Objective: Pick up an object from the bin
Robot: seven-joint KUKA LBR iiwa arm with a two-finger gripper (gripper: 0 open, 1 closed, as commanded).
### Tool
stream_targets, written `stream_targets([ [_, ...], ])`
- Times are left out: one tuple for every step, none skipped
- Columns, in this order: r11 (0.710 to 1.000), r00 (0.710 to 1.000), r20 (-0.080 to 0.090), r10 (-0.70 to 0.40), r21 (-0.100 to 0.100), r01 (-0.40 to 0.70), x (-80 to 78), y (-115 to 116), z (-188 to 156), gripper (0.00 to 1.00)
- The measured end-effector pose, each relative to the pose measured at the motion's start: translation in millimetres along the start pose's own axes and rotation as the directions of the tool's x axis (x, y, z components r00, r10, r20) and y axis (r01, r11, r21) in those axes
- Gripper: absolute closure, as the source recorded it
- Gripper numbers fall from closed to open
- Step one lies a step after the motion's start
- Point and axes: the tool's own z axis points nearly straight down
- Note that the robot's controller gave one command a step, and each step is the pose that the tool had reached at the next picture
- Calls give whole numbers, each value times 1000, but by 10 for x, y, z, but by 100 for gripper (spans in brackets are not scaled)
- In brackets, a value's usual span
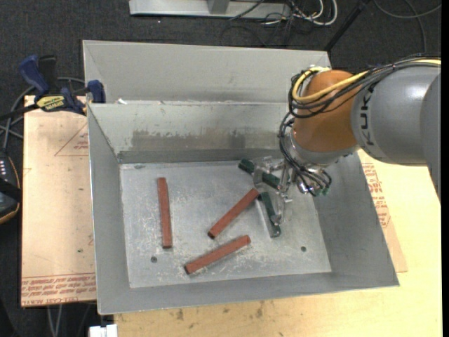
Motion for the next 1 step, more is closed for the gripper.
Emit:
stream_targets([
  [986,986,3,-166,0,166,296,638,102,0],
])
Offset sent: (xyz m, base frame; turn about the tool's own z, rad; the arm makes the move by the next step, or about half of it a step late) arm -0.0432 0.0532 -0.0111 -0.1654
